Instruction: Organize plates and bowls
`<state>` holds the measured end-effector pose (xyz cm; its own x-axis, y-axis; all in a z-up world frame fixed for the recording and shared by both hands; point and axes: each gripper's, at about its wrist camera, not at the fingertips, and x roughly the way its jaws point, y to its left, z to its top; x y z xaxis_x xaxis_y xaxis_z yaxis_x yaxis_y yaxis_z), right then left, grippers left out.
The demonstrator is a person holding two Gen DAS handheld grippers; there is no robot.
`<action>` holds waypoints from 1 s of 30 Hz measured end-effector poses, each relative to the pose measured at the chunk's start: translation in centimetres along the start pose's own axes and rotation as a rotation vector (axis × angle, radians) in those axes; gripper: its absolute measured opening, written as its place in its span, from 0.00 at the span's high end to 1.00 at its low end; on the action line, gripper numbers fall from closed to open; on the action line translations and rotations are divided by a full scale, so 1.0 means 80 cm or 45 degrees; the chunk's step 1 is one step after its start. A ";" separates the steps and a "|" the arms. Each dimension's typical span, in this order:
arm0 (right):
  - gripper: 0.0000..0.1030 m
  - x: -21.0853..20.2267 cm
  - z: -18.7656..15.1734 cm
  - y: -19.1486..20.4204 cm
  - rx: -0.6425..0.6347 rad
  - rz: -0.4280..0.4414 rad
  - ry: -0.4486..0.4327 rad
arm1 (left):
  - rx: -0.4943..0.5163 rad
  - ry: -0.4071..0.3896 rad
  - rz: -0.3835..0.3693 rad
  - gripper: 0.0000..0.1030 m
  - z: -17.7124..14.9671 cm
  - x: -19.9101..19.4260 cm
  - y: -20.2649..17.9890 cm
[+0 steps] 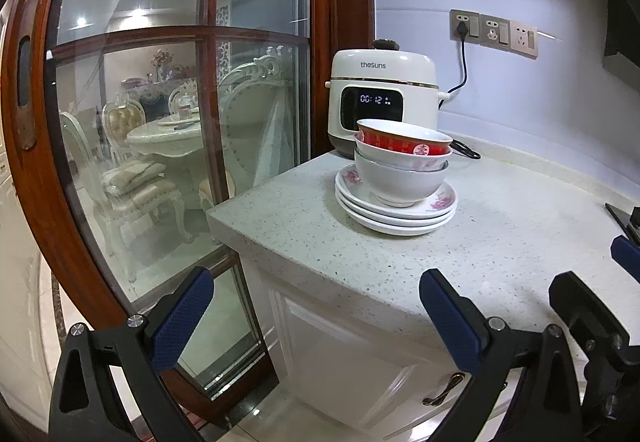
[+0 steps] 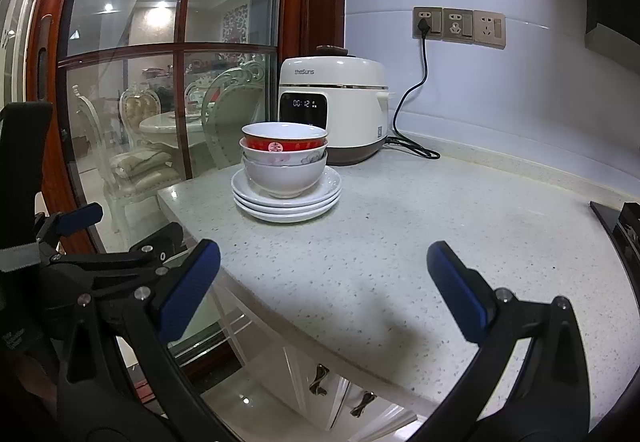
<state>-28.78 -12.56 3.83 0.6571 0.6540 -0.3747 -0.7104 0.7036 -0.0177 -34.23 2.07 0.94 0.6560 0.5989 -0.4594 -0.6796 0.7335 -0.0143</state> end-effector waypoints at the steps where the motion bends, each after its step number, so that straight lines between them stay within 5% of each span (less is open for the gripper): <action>1: 0.00 0.000 0.000 0.000 0.000 -0.001 -0.001 | 0.001 0.000 -0.001 0.00 0.000 0.000 0.000; 30: 0.00 -0.020 -0.010 -0.017 0.011 -0.017 0.001 | 0.010 0.038 -0.035 0.00 0.000 -0.004 -0.010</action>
<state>-29.06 -14.74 3.70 0.6663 0.6444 -0.3752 -0.6994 0.7146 -0.0146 -33.89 1.26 1.07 0.6642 0.5689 -0.4850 -0.6589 0.7520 -0.0203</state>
